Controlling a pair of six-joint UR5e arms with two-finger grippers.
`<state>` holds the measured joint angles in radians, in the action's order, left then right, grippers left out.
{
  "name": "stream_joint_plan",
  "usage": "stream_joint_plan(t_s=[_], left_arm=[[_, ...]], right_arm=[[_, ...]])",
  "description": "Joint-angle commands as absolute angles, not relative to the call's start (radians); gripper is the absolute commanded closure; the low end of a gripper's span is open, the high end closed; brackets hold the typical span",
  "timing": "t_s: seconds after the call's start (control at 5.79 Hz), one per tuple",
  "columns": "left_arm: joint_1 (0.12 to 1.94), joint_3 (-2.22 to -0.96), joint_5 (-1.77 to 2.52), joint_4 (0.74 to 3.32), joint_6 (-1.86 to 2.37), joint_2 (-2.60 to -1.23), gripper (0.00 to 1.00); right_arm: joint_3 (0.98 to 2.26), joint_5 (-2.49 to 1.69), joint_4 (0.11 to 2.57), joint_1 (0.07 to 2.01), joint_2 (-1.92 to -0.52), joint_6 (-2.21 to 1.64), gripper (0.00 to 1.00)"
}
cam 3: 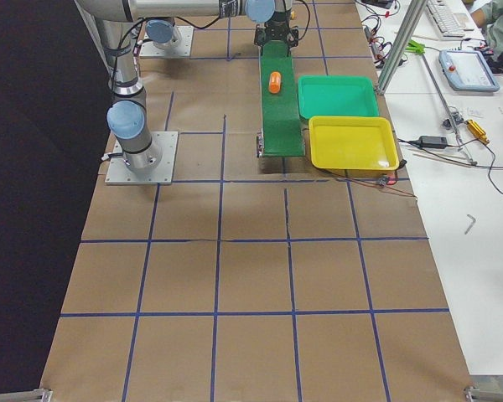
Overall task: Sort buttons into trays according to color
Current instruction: 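Place the second cylinder on the conveyor with the left gripper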
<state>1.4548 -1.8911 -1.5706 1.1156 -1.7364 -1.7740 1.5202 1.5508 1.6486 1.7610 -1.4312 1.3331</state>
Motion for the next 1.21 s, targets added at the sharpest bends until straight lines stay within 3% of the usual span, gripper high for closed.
stream_joint_plan(t_s=[0.0, 0.17, 0.35, 0.69, 1.04], left_arm=[[1.465, -1.879, -1.568, 1.109, -1.721, -1.805, 0.25], [1.459, -1.873, -1.572, 1.089, -1.704, -1.798, 0.12], [1.407, -1.876, -1.572, 1.089, -1.621, -1.775, 0.07], [1.170, -1.888, -1.572, 1.085, -1.495, -1.796, 0.03], [1.108, -1.887, -1.591, 0.916, -1.155, -1.883, 0.04]], right_arm=[[1.522, 1.552, 1.647, 1.761, -1.431, 1.333, 0.00], [1.522, 1.552, 1.647, 1.761, -1.431, 1.335, 0.00], [1.522, 1.552, 1.646, 1.761, -1.431, 1.335, 0.00], [1.545, 1.549, 1.647, 1.759, -1.433, 1.335, 0.00], [1.549, 1.551, 1.654, 1.759, -1.434, 1.335, 0.00]])
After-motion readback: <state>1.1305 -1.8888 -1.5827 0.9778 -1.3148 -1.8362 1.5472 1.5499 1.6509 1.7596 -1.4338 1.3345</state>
